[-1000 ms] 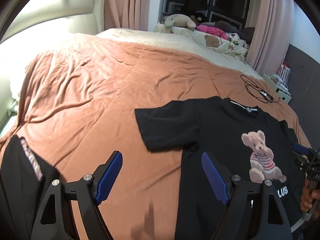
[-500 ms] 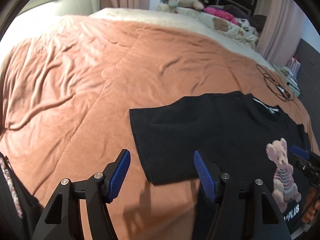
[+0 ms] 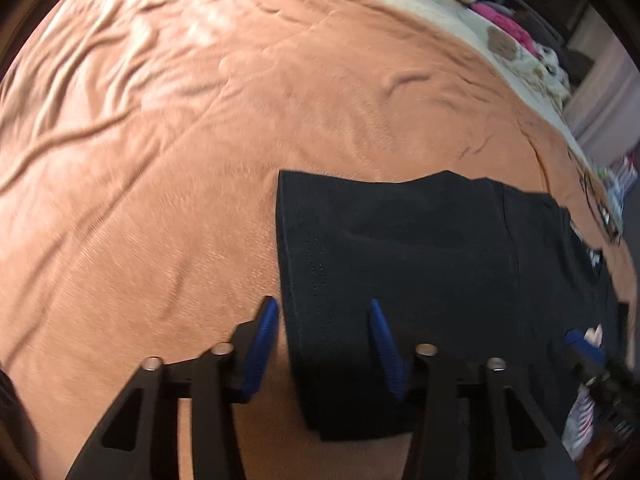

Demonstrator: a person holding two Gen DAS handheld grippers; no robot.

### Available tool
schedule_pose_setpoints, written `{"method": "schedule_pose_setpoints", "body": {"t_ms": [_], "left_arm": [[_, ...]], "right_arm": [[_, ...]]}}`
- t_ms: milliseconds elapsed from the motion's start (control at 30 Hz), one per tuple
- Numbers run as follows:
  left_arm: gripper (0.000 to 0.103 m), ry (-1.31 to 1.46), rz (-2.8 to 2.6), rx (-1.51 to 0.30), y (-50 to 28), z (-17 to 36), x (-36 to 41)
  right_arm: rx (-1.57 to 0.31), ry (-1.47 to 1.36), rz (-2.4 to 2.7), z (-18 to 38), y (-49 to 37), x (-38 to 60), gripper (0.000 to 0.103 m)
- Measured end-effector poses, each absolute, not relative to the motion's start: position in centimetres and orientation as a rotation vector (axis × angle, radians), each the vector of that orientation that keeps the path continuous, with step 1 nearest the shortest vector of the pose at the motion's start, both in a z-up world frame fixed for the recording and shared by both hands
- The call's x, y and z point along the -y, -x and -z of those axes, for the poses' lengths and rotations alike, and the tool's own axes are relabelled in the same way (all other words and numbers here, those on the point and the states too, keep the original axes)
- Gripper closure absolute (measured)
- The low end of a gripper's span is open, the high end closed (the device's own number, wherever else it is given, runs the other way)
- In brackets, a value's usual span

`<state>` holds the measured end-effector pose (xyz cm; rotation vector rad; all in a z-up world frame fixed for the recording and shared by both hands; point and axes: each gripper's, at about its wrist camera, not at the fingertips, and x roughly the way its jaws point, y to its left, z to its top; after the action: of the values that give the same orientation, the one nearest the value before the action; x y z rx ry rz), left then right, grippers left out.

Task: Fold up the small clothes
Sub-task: 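Grasp the T-shirt side edge with the left gripper and fold it over the bear print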

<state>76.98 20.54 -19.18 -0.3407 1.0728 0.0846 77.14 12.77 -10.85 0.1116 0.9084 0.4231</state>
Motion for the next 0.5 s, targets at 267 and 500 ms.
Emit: {"method": "schedule_pose_setpoints", "body": {"t_ms": [267, 500], "left_arm": [[0.087, 0.335, -0.041, -1.046, -77.4, 19.5, -19.6], [0.096, 0.386, 0.001, -0.988, -77.4, 17.8, -20.5]], "right_arm": [[-0.951, -0.097, -0.408, 13.3, -79.7, -15.6, 0.072], [-0.945, -0.145, -0.398, 13.9, -80.0, -16.4, 0.081]]}}
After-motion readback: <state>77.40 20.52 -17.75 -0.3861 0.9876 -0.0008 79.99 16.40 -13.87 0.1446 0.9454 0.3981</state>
